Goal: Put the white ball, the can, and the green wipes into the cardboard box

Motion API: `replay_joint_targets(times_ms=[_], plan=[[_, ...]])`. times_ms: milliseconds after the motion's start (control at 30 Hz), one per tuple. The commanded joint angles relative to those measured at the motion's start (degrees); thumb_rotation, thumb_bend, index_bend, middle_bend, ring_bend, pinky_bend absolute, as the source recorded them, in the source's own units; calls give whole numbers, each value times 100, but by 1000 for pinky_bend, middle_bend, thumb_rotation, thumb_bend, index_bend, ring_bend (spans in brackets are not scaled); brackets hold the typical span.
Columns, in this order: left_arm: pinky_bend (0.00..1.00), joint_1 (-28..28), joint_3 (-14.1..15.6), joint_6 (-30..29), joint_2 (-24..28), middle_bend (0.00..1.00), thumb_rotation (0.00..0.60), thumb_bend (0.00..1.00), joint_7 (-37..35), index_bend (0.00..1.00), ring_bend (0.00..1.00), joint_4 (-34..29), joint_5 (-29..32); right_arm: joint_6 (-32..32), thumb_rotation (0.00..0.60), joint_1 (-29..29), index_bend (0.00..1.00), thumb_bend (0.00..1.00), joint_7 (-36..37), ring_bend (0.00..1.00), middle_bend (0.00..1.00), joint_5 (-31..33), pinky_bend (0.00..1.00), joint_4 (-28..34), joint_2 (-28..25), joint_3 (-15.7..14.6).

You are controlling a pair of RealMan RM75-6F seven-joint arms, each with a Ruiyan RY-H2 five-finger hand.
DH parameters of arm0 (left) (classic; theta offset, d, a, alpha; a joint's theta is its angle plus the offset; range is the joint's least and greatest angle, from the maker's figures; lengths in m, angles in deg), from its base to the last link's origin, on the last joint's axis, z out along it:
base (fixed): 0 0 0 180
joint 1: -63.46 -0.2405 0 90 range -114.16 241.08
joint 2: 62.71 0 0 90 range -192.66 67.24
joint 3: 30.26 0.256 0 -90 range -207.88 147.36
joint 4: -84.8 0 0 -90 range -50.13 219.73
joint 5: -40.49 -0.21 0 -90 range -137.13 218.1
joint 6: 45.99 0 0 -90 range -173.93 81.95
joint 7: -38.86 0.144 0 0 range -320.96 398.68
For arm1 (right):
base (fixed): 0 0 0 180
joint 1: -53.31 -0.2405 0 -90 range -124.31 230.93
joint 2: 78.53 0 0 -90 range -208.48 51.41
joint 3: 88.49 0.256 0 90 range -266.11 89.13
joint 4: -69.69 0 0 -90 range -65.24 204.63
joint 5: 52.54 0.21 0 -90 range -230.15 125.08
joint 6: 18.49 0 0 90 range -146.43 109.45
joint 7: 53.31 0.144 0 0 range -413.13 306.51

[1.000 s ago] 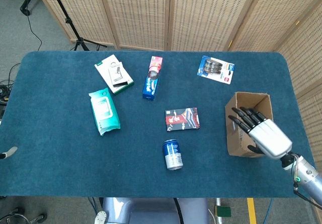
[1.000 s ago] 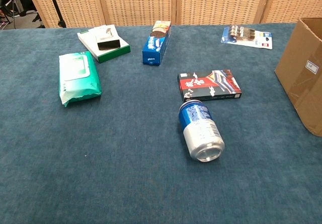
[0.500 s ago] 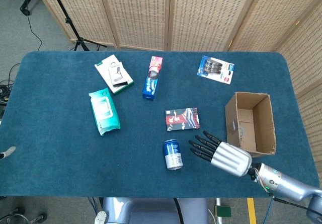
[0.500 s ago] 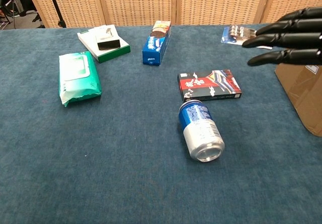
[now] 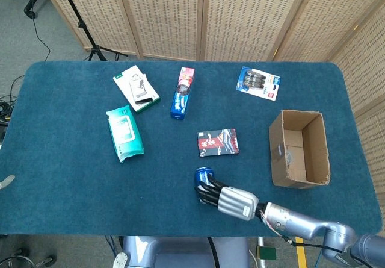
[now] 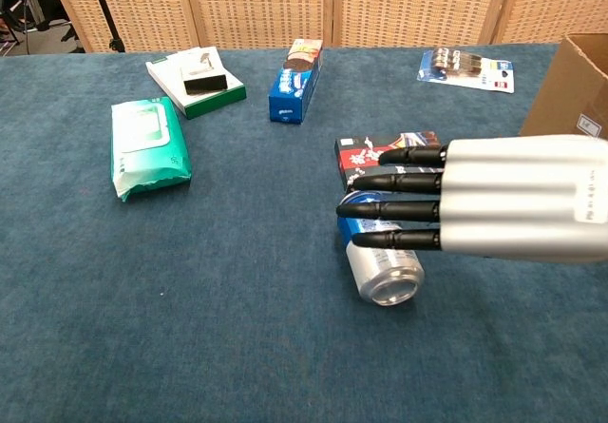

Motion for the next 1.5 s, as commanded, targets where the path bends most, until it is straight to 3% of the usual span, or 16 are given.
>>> replay_joint_targets(times_ms=[33, 567, 833, 933, 1033, 1100, 1267, 1500], plan=[[45, 4, 8, 23, 6, 0, 600, 0, -8, 0, 0, 12, -6, -264, 600, -127, 61, 0, -258, 0, 7, 192, 129, -28, 221, 130], [45, 54, 0, 119, -22, 0, 600, 0, 101, 0, 0, 7, 61, -949, 600, -330, 63, 0, -1026, 0, 7, 795, 128, -275, 751, 289], [45, 60, -2, 142, -24, 0, 600, 0, 98, 0, 0, 8, 84, -1118, 600, -437, 180, 10, -1248, 2, 78, 977, 135, -685, 1111, 222], [45, 63, -6, 153, -20, 0, 600, 0, 79, 0, 0, 17, 94, -823, 600, -607, 346, 182, -799, 126, 253, 756, 265, -862, 1195, 10], [45, 68, -4, 165, -16, 0, 600, 0, 70, 0, 0, 18, 91, -377, 600, -805, 546, 431, -168, 342, 484, 423, 427, -1115, 1206, -259], [45, 69, -2, 167, -16, 0, 600, 0, 64, 0, 0, 18, 85, -46, 600, -901, 587, 492, 158, 389, 531, 230, 448, -1288, 1200, -387], [45, 69, -2, 169, -13, 0, 600, 0, 61, 0, 0, 21, 86, 499, 600, -995, 596, 517, 496, 407, 548, -23, 456, -1423, 1094, -516], [44, 66, 7, 149, -12, 0, 600, 0, 76, 0, 0, 6, 57, 1125, 600, -1080, 597, 517, 497, 408, 549, -268, 457, -1059, 510, -474]])
